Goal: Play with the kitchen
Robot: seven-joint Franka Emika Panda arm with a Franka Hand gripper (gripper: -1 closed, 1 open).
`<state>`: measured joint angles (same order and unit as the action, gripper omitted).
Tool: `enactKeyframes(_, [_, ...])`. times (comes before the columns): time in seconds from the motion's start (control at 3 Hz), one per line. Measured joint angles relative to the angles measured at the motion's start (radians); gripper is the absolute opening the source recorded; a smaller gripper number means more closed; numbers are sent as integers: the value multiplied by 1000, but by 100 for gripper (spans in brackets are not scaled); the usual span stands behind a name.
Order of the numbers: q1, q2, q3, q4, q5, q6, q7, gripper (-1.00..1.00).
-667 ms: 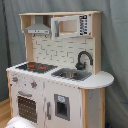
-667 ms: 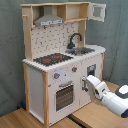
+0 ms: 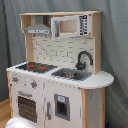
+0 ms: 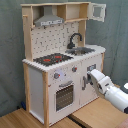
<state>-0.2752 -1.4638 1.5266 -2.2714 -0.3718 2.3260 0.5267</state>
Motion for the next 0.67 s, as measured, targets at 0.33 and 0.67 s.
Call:
enactKeyframes(0.33, [26, 0, -60, 0, -1, -45, -69, 100])
enactKeyframes(0.67, [41, -1, -104, 0, -1, -103, -144, 100])
